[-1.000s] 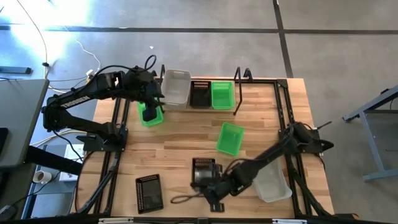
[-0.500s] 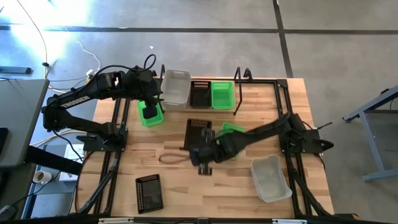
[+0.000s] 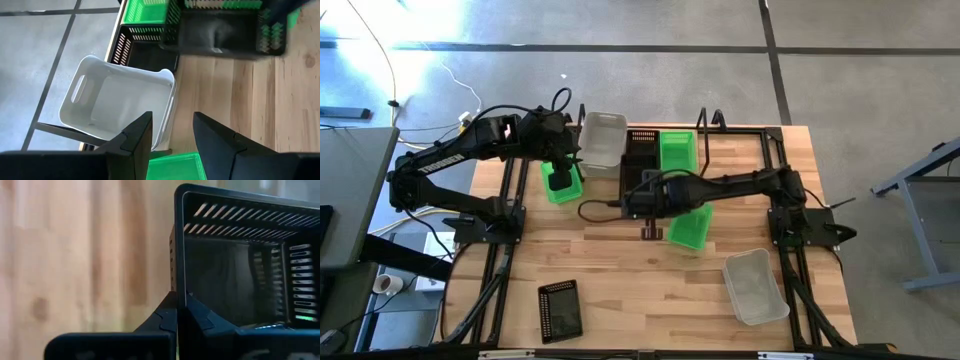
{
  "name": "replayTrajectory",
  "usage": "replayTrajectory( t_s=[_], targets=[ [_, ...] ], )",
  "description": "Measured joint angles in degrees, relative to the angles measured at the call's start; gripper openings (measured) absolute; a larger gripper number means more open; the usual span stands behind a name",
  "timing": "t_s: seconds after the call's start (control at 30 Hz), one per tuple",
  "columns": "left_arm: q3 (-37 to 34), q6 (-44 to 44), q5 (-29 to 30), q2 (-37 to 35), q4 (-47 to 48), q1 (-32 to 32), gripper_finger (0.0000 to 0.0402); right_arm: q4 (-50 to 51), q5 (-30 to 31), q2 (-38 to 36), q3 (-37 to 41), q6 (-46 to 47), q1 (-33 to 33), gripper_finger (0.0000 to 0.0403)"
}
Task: Stack baskets on shelf by color
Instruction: Stack the right black bin on the black bin on the shelf
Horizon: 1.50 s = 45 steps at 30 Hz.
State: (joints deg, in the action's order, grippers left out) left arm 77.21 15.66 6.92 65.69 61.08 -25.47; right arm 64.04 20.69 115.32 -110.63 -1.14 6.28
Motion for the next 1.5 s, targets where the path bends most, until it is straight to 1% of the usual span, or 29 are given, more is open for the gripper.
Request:
replayTrajectory(
  t_s=[0.17, 0.27, 0.37, 0.47, 0.57, 0.73, 0.93, 1.07, 1.23, 1.5],
  targets=[
    [0.0, 0.0, 0.2, 0.0, 0.0, 0.0, 0.0132, 3.1, 1.2, -2.5, 0.5, -1.4, -1.9, 0.0],
    [0.0, 0.0, 1.2, 0.0, -0.1, 0.0, 0.0132, 3.1, 2.5, -5.6, 3.7, -1.5, -3.0, 0.0],
    [0.0, 0.0, 1.9, 0.0, -0.1, 0.0, 0.0132, -0.1, 3.0, -9.7, 9.6, -1.8, -4.5, 0.0],
    [0.0, 0.0, 2.6, 0.0, -0.1, 0.0, 0.0132, -6.0, 2.8, -13.6, 15.5, -4.0, -6.1, 0.0],
    [0.0, 0.0, 2.8, 0.0, -0.2, 0.0, 0.0132, -11.0, 1.3, -15.7, 18.8, -7.7, -8.0, 0.0],
    [0.0, -1.9, 3.0, 0.0, -1.3, 0.0, 0.0132, -14.8, 0.3, -15.7, 19.6, -14.4, -11.8, 0.0],
    [0.0, -5.0, 7.0, 0.0, -1.3, 0.0, 0.0132, -20.0, -3.3, -14.1, 19.6, -20.1, -16.5, 0.0],
    [0.0, -5.2, 8.8, 0.0, -1.3, 0.0, 0.0132, -22.0, -5.4, -13.0, 19.6, -23.1, -18.8, 0.0],
    [0.0, -5.2, 9.0, 0.0, -1.2, -0.4, 0.0132, -22.5, -7.8, -10.8, 19.6, -24.6, -20.0, 0.0],
    [0.0, -6.7, 9.2, 0.0, -1.2, -1.7, 0.0132, -25.4, -7.7, -7.7, 19.6, -25.4, -20.1, 0.0]
  ],
)
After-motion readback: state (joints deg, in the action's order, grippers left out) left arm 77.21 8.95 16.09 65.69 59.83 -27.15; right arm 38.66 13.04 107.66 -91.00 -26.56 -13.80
